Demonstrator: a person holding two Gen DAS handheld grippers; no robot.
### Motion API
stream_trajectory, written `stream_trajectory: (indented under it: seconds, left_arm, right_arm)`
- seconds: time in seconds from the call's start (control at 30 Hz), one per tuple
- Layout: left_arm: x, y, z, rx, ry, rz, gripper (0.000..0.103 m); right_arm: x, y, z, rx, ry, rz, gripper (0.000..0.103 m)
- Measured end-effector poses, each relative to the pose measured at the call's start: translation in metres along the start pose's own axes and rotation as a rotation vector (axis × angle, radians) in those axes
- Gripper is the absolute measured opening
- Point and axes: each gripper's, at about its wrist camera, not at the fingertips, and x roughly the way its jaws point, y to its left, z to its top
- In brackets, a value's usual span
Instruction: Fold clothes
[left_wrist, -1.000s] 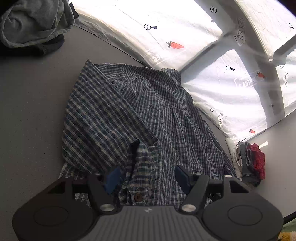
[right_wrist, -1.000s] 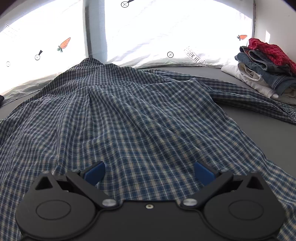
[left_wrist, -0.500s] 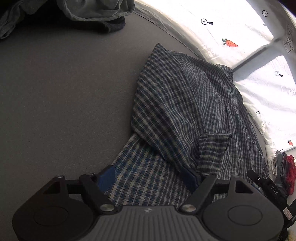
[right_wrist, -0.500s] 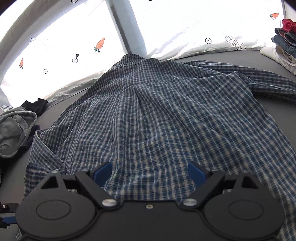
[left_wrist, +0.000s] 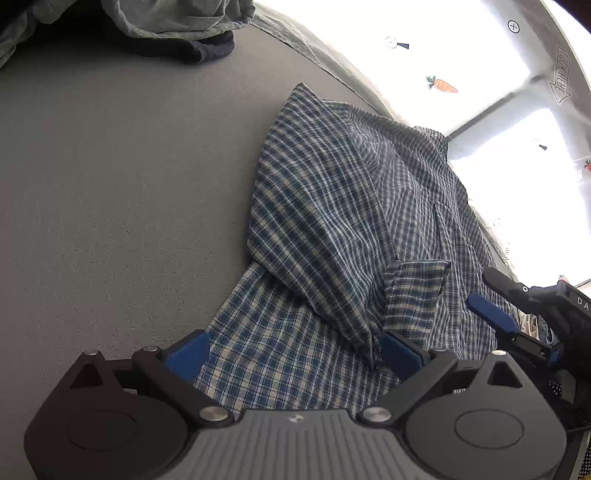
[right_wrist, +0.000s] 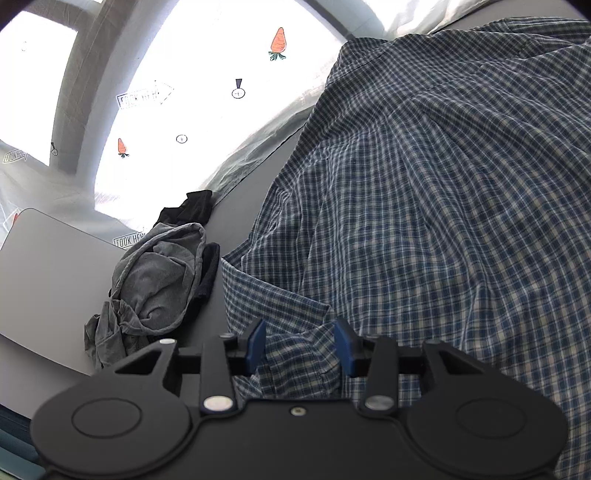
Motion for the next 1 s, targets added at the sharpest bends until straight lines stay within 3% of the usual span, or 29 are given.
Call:
stream_trajectory:
  seconds: [0.1, 0.17, 0.3, 0.53, 0.57, 0.6, 0.7, 0.77, 0.9, 1.0]
  left_arm:
    - [-0.001, 0.009, 0.002, -0.07, -0.021, -0.038, 0.103]
    - [-0.001, 0.012, 0.004, -0.101, -0.03, -0.052, 0.103]
    - [-0.002, 0.012, 0.004, -0.098, -0.033, -0.057, 0.103]
    - [-0.002, 0.01, 0.004, -0.059, -0.029, -0.046, 0.103]
    - [-0.002, 0.01, 0.004, -0.055, -0.03, -0.046, 0.103]
    - [-0.001, 0.009, 0.004, -0.05, -0.03, -0.045, 0.103]
    - [0.0, 0.006, 0.003, -0.029, -0.033, -0.039, 0.103]
    - [0.001, 0.003, 0.002, -0.011, -0.036, -0.032, 0.103]
    - [0.003, -0.009, -0.003, 0.085, -0.043, 0.019, 0.103]
    - [0.006, -0.024, -0.009, 0.156, -0.046, 0.1, 0.103]
  right_arm:
    - [0.01, 0.016, -0.003, -0.006, 0.043, 0.038, 0.022]
    - [0.017, 0.026, -0.009, -0.065, 0.066, -0.009, 0.026]
    - [0.023, 0.035, -0.016, -0.105, 0.085, -0.064, 0.052]
    - [0.044, 0.034, -0.027, -0.171, 0.154, -0.149, 0.054]
    - [0.046, 0.031, -0.029, -0.173, 0.163, -0.152, 0.051]
    - [0.048, 0.029, -0.031, -0.175, 0.171, -0.156, 0.039]
    - [0.045, 0.025, -0.033, -0.195, 0.152, -0.152, 0.017]
    - [0.037, 0.024, -0.031, -0.199, 0.119, -0.138, 0.008]
    - [0.016, 0.014, -0.027, -0.205, 0.036, -0.155, 0.003]
    - [0.0, -0.003, -0.024, -0.189, -0.002, -0.176, 0.003]
